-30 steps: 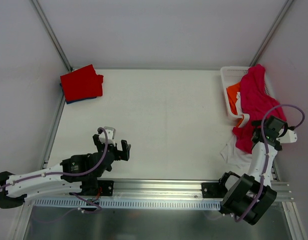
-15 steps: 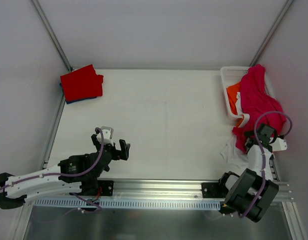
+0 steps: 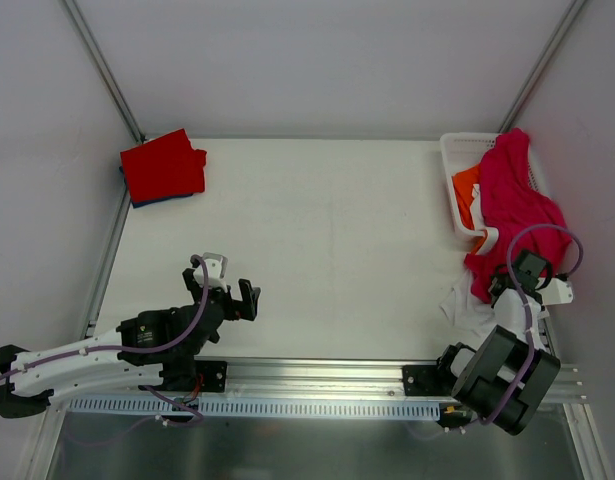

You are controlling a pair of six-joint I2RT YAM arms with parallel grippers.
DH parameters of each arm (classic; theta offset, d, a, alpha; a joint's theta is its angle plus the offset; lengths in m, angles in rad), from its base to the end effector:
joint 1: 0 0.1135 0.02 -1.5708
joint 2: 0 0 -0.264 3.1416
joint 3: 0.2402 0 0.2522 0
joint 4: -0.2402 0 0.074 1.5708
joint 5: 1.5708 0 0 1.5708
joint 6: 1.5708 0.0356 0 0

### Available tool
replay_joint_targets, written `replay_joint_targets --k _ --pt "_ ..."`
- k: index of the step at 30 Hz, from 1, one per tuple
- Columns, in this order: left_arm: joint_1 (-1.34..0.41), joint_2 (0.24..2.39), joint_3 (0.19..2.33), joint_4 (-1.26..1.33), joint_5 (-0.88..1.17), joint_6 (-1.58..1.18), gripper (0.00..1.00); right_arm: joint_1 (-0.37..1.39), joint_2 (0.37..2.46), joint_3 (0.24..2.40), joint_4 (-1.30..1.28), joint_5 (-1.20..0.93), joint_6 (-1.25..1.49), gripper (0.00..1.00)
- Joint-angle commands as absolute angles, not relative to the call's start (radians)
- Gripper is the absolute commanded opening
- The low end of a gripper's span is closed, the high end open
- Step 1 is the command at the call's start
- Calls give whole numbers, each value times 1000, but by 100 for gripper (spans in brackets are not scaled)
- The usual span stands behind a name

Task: Fold and stack the t-shirts
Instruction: Grab the tshirt from the pile

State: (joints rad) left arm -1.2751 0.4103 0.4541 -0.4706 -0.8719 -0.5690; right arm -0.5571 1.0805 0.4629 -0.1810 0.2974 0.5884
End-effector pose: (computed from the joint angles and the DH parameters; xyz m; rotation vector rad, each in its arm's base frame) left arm 0.0576 -0.0956 0.2494 0.1147 1.8569 -0.4126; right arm 0.1689 -0.1175 0.1761 1.3912 1.8938 -0.3364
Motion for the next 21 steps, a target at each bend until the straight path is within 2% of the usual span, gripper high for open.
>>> replay_joint_targets --k 1,2,3,5,7,11,21 --pt "-1275 410 483 -469 -884 -568 99 -571 1094 457 -132 292 591 44" --pt "-1275 413 482 -468 -885 -568 99 -571 1094 457 -132 291 591 36" --pt "-1273 414 483 -468 -885 -568 99 -571 1094 459 -132 290 589 20" --pt "-1275 422 485 -468 -887 -569 99 -571 1091 457 -132 284 588 10" --pt "-1275 426 486 -468 -887 -568 99 -571 1085 459 -133 278 586 4" --pt "-1275 434 488 -468 -887 -569 99 -571 1045 460 -144 242 568 0" --pt "-1275 422 485 -469 -884 -569 99 -571 890 502 -281 255 581 1"
